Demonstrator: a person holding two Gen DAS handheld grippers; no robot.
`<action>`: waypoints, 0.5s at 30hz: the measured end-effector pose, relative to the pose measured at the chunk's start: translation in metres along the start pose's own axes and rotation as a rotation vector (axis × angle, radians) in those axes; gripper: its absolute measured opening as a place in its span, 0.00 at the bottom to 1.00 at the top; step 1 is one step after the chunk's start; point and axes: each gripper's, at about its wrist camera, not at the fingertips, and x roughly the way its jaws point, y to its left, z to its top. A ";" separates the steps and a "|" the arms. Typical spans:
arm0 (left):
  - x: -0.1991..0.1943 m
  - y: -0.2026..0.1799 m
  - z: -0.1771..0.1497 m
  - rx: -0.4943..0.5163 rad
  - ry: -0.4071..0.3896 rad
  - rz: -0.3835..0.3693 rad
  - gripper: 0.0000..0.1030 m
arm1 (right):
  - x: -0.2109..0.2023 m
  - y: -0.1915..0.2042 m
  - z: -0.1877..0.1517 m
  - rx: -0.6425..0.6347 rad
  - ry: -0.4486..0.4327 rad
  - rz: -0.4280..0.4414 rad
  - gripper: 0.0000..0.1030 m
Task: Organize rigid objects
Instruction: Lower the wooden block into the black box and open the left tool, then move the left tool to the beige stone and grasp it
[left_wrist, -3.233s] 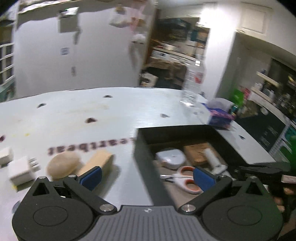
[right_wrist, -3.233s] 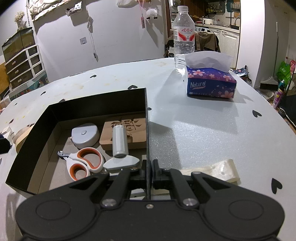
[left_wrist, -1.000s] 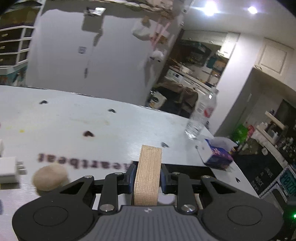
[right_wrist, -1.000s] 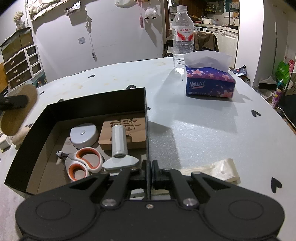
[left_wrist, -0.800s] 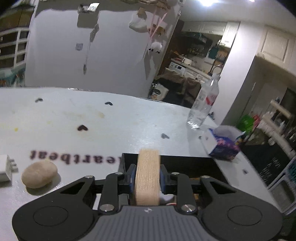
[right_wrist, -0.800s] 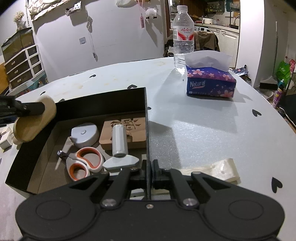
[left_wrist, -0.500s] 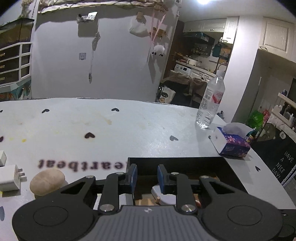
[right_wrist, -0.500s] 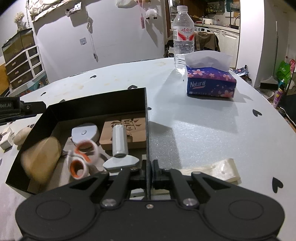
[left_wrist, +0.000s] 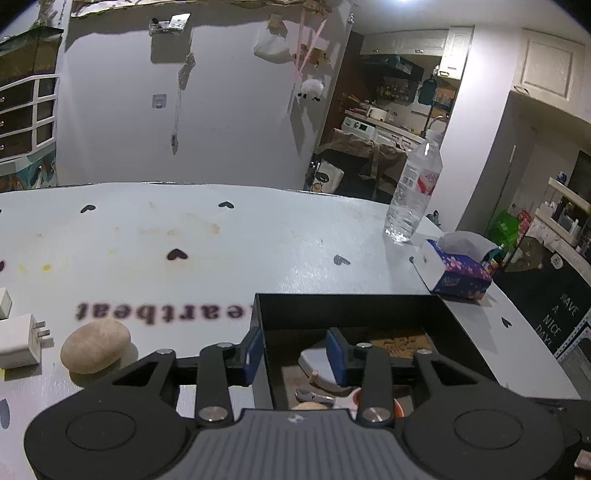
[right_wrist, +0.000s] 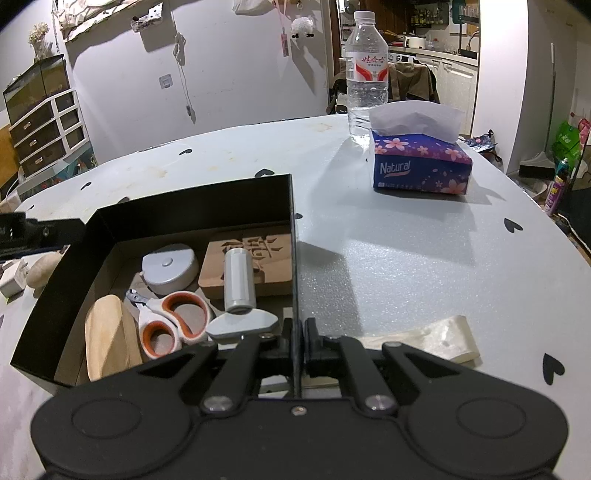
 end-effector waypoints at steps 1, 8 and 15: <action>-0.001 0.000 -0.001 0.003 0.005 -0.004 0.40 | 0.000 0.000 0.000 0.001 0.000 0.000 0.05; -0.009 -0.002 -0.004 0.022 0.018 -0.019 0.63 | 0.000 0.000 0.000 0.000 0.000 0.000 0.05; -0.015 0.003 -0.007 0.012 0.015 0.004 0.94 | 0.000 0.000 0.000 0.000 0.000 0.000 0.05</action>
